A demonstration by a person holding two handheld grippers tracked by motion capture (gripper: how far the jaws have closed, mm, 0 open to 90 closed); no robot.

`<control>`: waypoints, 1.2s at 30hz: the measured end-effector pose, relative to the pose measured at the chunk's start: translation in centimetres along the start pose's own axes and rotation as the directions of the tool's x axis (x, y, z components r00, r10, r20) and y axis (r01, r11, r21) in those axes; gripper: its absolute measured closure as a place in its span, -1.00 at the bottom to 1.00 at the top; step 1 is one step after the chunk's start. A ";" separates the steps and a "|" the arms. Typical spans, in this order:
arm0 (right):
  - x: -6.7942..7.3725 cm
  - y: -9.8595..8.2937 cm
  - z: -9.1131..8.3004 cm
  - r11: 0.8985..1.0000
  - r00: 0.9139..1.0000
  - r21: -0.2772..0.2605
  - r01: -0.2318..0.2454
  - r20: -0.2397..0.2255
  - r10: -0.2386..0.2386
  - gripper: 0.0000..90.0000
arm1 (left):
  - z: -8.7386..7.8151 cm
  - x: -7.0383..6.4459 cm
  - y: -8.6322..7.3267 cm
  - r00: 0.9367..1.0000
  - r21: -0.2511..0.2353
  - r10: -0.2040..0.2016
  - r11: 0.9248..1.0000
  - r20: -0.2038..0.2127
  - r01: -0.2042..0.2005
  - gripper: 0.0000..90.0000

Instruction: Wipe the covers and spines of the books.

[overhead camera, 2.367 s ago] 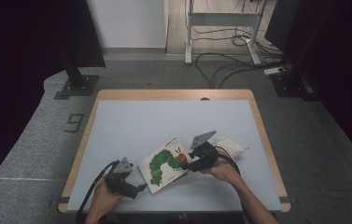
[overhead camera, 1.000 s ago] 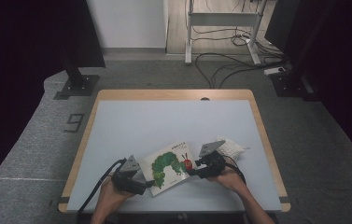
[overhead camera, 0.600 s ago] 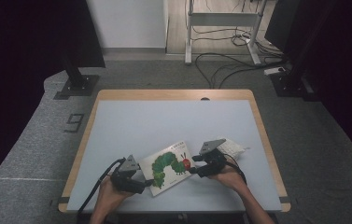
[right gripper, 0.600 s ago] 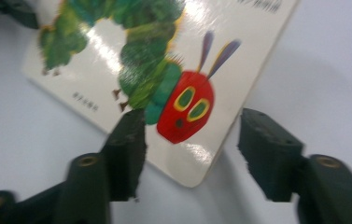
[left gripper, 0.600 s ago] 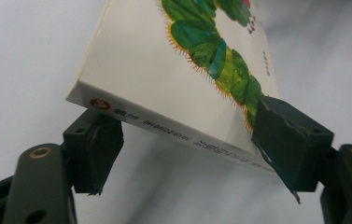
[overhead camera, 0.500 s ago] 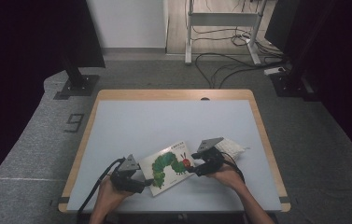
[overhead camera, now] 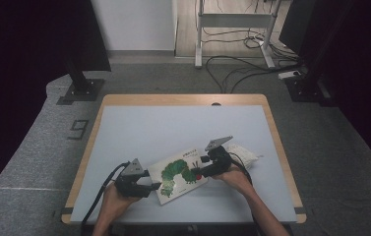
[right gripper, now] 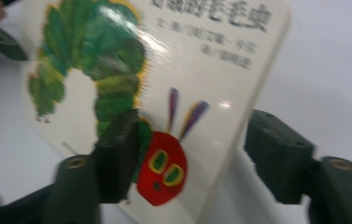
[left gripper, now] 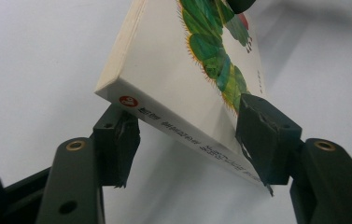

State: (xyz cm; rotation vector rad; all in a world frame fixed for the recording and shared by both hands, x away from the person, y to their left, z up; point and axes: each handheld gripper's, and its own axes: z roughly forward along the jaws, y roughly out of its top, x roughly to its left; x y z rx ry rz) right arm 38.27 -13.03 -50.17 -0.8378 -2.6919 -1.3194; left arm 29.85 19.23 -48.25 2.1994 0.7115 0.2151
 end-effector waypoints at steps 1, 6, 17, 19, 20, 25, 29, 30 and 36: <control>0.1 0.0 0.0 1.000 1.000 -0.006 0.007 -0.011 -0.007 -0.13 | 0.0 0.0 0.1 1.000 0.003 0.001 1.000 0.001 -0.001 -0.10; 0.6 0.3 -0.4 1.000 1.000 -0.006 0.022 0.016 -0.022 -0.07 | -0.4 0.2 0.6 1.000 0.003 0.011 1.000 0.011 -0.011 0.00; 0.8 0.5 -1.6 0.998 0.999 -0.054 0.024 0.035 -0.022 0.10 | -1.2 0.4 1.7 1.000 -0.014 0.013 1.000 0.008 -0.013 0.25; 0.9 0.6 -1.8 0.998 0.999 -0.063 0.025 0.038 -0.022 0.13 | -1.4 0.5 1.9 1.000 -0.018 0.010 1.000 0.008 -0.010 0.31; 1.0 0.6 -1.9 0.998 0.999 -0.065 0.026 0.041 -0.024 0.14 | -1.5 0.5 2.0 1.000 -0.018 0.014 1.000 0.007 -0.013 0.34; 1.4 1.0 -2.3 0.996 0.997 -0.072 0.051 0.064 -0.047 0.18 | -2.0 0.4 2.4 1.000 -0.029 0.021 0.999 -0.007 -0.021 0.49; 1.6 1.3 -2.2 0.995 0.994 -0.073 0.073 0.091 -0.067 0.20 | -2.2 0.3 2.8 0.998 -0.010 0.045 0.999 -0.045 -0.046 0.53; 1.6 1.3 -2.2 0.994 0.993 -0.076 0.079 0.095 -0.072 0.20 | -2.2 0.4 3.0 0.997 -0.006 0.053 0.999 -0.058 -0.054 0.53; 1.7 1.7 -2.3 0.991 0.988 -0.096 0.092 0.130 -0.079 0.20 | -2.3 0.9 3.6 0.995 -0.017 0.065 0.998 -0.077 -0.067 0.51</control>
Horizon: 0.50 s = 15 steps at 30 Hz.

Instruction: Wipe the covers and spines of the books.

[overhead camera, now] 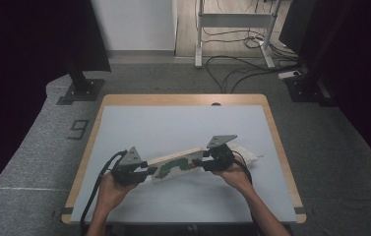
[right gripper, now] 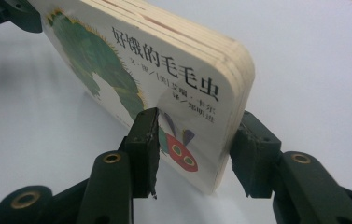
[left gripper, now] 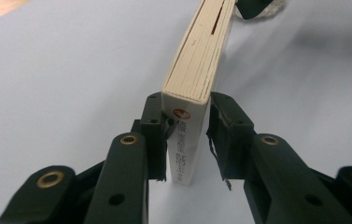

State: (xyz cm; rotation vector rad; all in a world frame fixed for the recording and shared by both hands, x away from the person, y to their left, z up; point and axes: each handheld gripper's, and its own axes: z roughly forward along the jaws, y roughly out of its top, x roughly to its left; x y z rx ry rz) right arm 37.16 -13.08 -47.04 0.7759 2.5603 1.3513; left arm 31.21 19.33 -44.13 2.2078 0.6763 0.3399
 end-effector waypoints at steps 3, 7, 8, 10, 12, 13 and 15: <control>0.0 0.2 -0.1 1.000 1.000 -0.016 0.009 0.019 -0.008 0.20 | 0.0 0.3 0.4 1.000 -0.004 0.011 1.000 -0.018 -0.011 0.50; 0.0 0.5 -0.1 0.999 0.999 -0.033 0.016 0.038 -0.015 0.24 | 0.2 0.9 0.9 0.998 -0.008 0.015 1.000 -0.056 -0.016 0.44; -0.1 0.6 -0.1 0.999 0.999 -0.036 0.015 0.042 -0.013 0.25 | 0.2 1.1 1.0 0.998 -0.010 0.014 1.000 -0.061 -0.015 0.43; -0.1 0.8 -0.1 0.999 0.999 -0.039 0.017 0.052 -0.014 0.25 | 0.4 1.4 1.1 0.997 -0.008 0.018 1.000 -0.072 -0.019 0.41; -0.3 1.0 0.1 0.999 0.998 -0.036 0.014 0.058 -0.012 0.26 | 0.7 1.7 1.2 0.996 -0.012 0.013 1.000 -0.086 -0.014 0.39; -0.4 1.0 0.2 0.999 0.998 -0.038 0.013 0.063 -0.011 0.26 | 0.8 1.8 1.2 0.995 -0.016 0.012 1.000 -0.094 -0.014 0.38; -0.5 1.1 0.3 0.999 0.997 -0.040 0.014 0.071 -0.011 0.27 | 1.2 2.0 1.2 0.994 -0.021 0.002 1.000 -0.106 -0.004 0.35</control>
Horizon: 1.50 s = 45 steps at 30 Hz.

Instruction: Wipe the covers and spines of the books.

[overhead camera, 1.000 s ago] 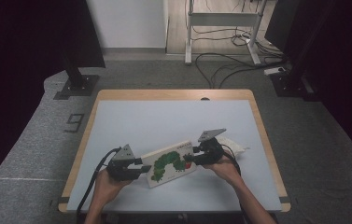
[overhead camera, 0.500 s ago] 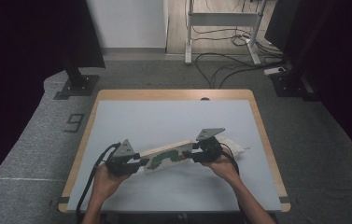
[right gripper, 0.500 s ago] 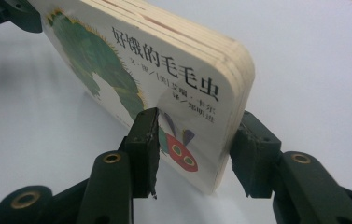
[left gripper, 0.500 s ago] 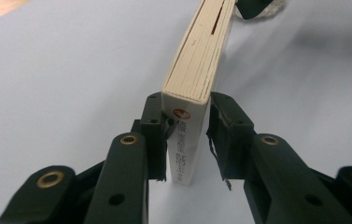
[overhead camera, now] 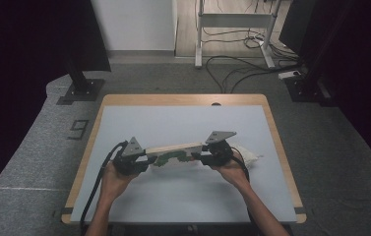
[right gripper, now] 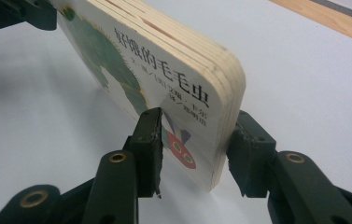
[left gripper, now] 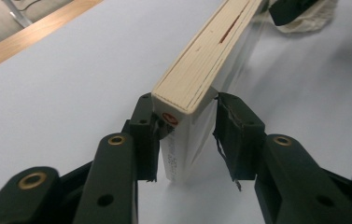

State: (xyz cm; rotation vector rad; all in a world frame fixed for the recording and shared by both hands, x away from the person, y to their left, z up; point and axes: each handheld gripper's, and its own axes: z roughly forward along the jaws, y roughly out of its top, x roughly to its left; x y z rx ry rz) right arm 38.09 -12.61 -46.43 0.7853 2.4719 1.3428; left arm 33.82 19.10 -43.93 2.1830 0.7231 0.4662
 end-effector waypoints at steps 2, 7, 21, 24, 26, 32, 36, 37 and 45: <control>-0.1 -0.1 0.3 1.000 1.000 0.001 0.001 0.009 -0.001 0.28 | 0.3 0.1 0.0 1.000 0.001 -0.007 1.000 -0.006 0.007 0.33; -0.3 -0.5 0.7 1.000 1.000 0.006 -0.002 0.010 0.002 0.29 | 1.0 0.3 -0.2 1.000 0.015 -0.021 1.000 -0.009 0.021 0.30; -0.4 -0.8 1.1 1.000 1.000 0.009 0.003 0.017 -0.003 0.29 | 1.1 0.9 -0.3 0.998 -0.035 -0.065 0.997 0.000 0.065 0.22; -0.3 -0.7 1.2 1.000 1.000 0.011 0.011 0.020 -0.011 0.25 | 1.1 1.0 -0.4 0.998 -0.036 -0.065 0.997 0.000 0.065 0.23; -0.3 -0.8 1.2 1.000 1.000 0.011 0.014 0.021 -0.014 0.22 | 1.1 1.0 -0.4 0.998 -0.040 -0.067 0.997 0.003 0.067 0.23; 0.0 -0.7 1.0 0.999 0.999 0.020 0.032 0.030 -0.032 0.13 | 1.1 1.1 -0.4 0.998 -0.044 -0.064 0.997 0.006 0.064 0.24; 0.0 -0.7 0.6 0.999 0.999 0.023 0.037 0.036 -0.038 0.08 | 1.1 1.1 -0.5 0.998 -0.052 -0.066 0.996 0.010 0.067 0.24; 0.0 -0.8 0.4 0.999 0.998 0.022 0.038 0.039 -0.039 0.06 | 1.1 1.2 -0.5 0.998 -0.053 -0.066 0.996 0.011 0.067 0.24; -0.2 -0.8 -0.8 0.999 0.997 0.019 0.032 0.065 -0.033 -0.11 | 1.1 1.3 -0.7 0.998 -0.061 -0.065 0.996 0.013 0.066 0.24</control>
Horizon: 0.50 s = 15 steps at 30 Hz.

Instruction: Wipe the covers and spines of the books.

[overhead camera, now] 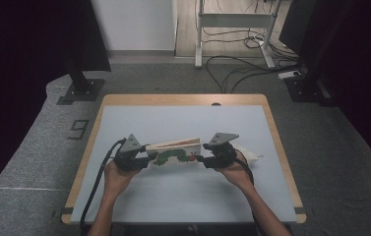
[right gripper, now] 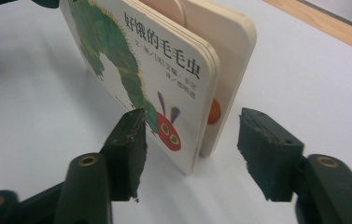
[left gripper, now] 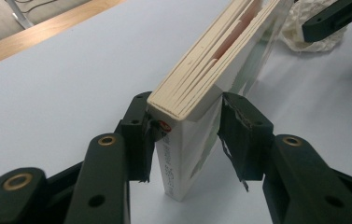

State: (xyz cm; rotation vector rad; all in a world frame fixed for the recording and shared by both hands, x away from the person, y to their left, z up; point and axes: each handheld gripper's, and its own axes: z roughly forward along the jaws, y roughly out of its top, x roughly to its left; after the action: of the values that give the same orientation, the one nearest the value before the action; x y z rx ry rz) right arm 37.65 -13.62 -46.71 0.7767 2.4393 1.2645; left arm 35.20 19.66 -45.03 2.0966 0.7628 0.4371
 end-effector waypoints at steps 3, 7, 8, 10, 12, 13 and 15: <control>-0.1 -0.1 -0.5 1.000 1.000 0.001 0.004 0.016 -0.004 -0.19 | 0.0 0.1 0.0 1.000 -0.001 0.002 1.000 -0.002 -0.002 0.24; -0.2 -0.2 -1.1 1.000 0.999 0.005 0.011 0.036 -0.011 -0.31 | 0.0 0.1 -0.1 1.000 -0.002 0.005 1.000 0.000 -0.005 0.24; -0.3 -0.3 -1.4 1.000 0.999 0.004 0.012 0.043 -0.012 -0.36 | 0.0 0.1 -0.1 1.000 -0.002 0.006 1.000 0.000 -0.006 0.24; -0.4 -0.3 -1.8 1.000 0.999 0.002 0.009 0.049 -0.009 -0.40 | 0.0 0.2 -0.1 1.000 -0.003 0.006 1.000 0.002 -0.006 0.24; -0.6 -0.4 -2.2 1.000 0.998 0.004 0.012 0.061 -0.013 -0.45 | 0.0 0.2 -0.1 1.000 -0.004 0.004 1.000 0.004 -0.004 0.23; -0.7 -0.4 -2.5 1.000 0.998 0.006 0.016 0.065 -0.017 -0.47 | 0.0 0.2 -0.1 1.000 -0.005 0.005 1.000 0.005 -0.005 0.23; -0.8 -0.5 -2.9 1.000 0.997 0.004 0.012 0.074 -0.013 -0.52 | 0.0 0.2 -0.1 1.000 -0.005 0.005 1.000 0.006 -0.005 0.22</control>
State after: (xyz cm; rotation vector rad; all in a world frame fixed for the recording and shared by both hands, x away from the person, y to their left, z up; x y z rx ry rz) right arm 36.77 -16.29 -45.40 0.7936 2.3850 1.2047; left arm 35.33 19.84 -45.08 2.0944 0.7530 0.4348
